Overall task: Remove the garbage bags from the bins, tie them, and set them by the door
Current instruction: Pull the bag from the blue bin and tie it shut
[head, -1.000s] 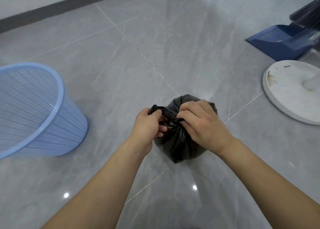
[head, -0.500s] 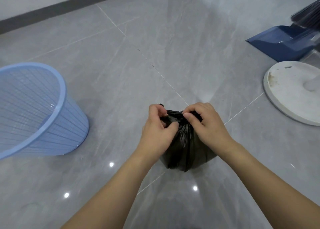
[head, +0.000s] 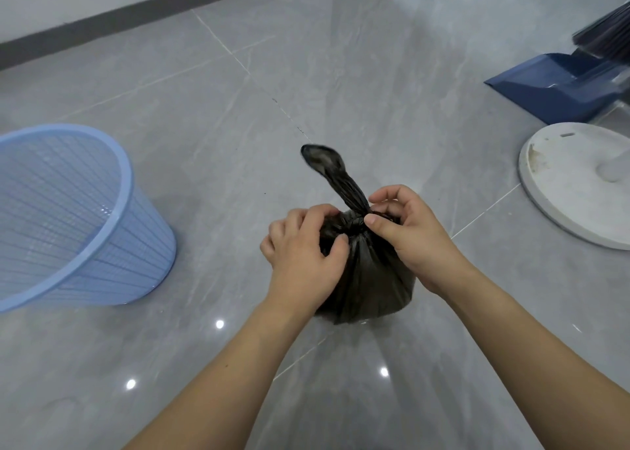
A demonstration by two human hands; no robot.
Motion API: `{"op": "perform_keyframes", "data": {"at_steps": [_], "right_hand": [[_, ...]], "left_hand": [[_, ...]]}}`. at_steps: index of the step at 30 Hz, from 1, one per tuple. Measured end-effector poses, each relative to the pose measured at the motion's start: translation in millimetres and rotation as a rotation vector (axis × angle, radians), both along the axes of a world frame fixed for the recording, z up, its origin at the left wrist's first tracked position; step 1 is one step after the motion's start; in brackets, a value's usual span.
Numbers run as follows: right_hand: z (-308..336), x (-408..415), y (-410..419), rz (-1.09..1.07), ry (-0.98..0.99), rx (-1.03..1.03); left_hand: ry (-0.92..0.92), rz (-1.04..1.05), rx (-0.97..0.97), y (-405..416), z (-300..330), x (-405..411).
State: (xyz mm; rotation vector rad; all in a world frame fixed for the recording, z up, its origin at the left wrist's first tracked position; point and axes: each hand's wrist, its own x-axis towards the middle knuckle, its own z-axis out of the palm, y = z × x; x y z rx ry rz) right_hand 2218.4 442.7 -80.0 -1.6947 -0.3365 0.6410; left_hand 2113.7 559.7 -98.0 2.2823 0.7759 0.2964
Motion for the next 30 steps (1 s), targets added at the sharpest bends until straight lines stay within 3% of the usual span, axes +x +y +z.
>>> {"op": "perform_keyframes", "data": {"at_steps": [9, 15, 23, 30], "right_hand": [[2, -2, 2, 0.034, -0.055, -0.024], [-1, -6, 7, 0.065, -0.164, -0.269], [7, -4, 8, 0.29, -0.093, -0.378], [13, 0, 3, 0.392, 0.219, -0.283]], "left_hand": [[-0.02, -0.023, 0.075, -1, -2, 7], [-0.162, -0.072, 0.214, 5, 2, 8], [-0.117, -0.081, 0.187, 16, -5, 0], [-0.149, -0.096, 0.095, 11, -8, 1]]}}
